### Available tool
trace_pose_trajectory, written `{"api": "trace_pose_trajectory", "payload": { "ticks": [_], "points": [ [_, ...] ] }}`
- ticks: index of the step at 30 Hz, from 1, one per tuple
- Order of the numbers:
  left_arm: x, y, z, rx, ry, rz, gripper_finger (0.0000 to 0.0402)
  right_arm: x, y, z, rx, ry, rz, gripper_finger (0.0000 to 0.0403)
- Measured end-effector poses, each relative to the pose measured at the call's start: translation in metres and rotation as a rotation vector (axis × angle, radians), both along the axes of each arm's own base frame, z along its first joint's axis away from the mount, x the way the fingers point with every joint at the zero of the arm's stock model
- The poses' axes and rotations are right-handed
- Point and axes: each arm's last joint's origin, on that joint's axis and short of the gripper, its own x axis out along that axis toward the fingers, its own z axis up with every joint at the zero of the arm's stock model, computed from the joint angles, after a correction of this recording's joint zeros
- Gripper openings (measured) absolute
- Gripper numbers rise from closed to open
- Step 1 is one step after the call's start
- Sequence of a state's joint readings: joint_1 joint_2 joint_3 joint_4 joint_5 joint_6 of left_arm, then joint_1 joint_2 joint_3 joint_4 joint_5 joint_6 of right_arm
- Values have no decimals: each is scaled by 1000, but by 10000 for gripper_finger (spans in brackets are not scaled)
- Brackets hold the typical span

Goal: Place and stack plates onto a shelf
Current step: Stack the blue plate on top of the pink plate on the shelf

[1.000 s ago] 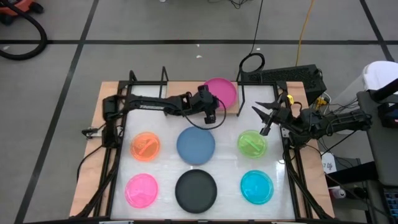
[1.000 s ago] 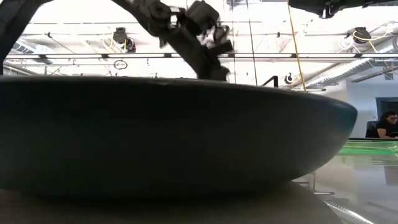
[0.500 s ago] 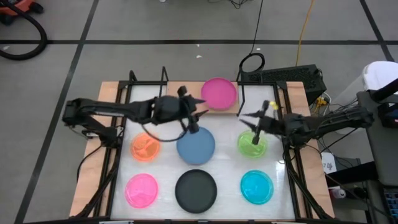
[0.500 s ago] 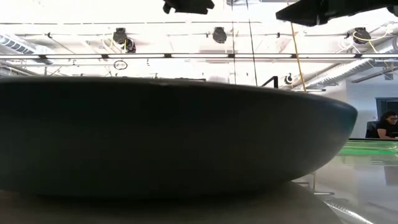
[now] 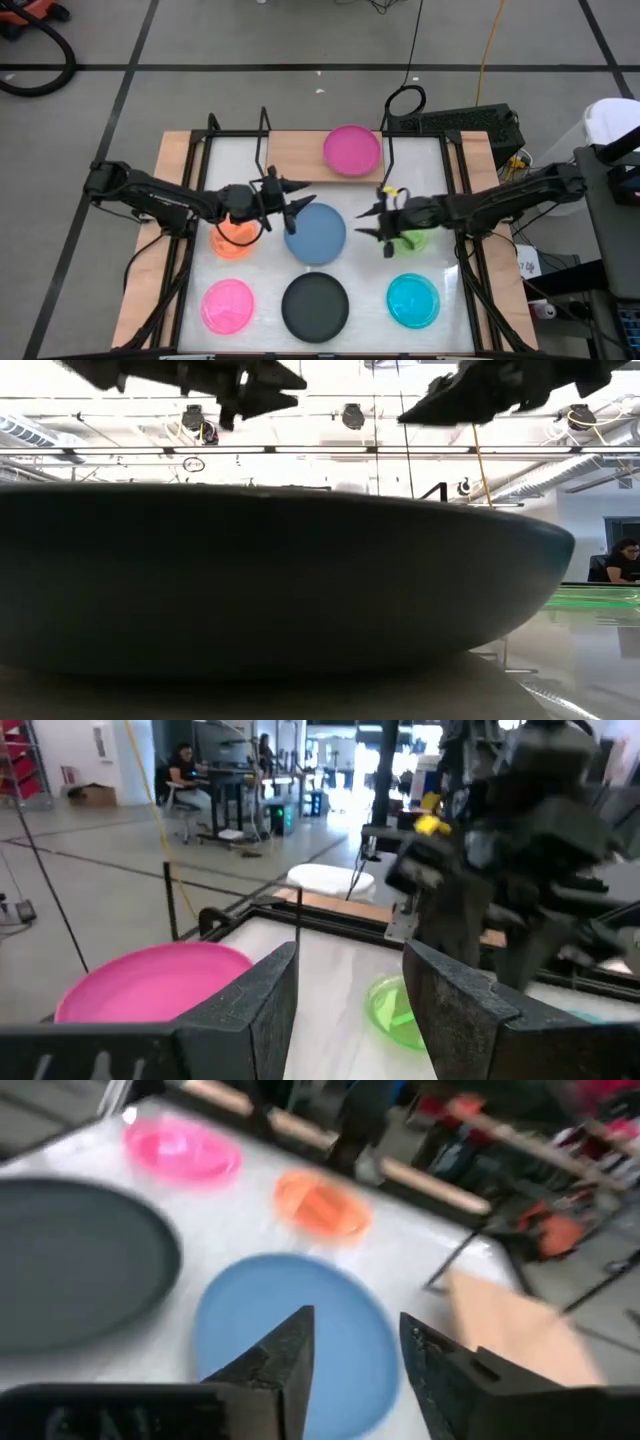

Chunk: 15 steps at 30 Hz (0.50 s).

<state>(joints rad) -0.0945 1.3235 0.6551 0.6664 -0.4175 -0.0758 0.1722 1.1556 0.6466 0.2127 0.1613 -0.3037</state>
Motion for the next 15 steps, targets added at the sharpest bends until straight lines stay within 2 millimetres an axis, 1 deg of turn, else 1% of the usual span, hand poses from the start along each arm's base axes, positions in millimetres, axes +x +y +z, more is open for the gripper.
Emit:
{"api": "trace_pose_trajectory", "payload": {
  "ticks": [2,5,9,12,15],
  "points": [
    [-6,1,-11,-18,-22,5,188,10,2,-11,1,56,4,149],
    [-12,4,-22,-32,-23,15,188,22,3,-27,7,126,-16,161],
    [-16,6,-41,-35,118,27,189,29,1,-48,-24,215,-20,171],
    [-18,7,-46,-74,139,40,189,33,2,-60,-105,251,22,176],
    [-18,10,-48,-86,146,70,189,39,4,-68,-113,247,34,178]
  ]
}}
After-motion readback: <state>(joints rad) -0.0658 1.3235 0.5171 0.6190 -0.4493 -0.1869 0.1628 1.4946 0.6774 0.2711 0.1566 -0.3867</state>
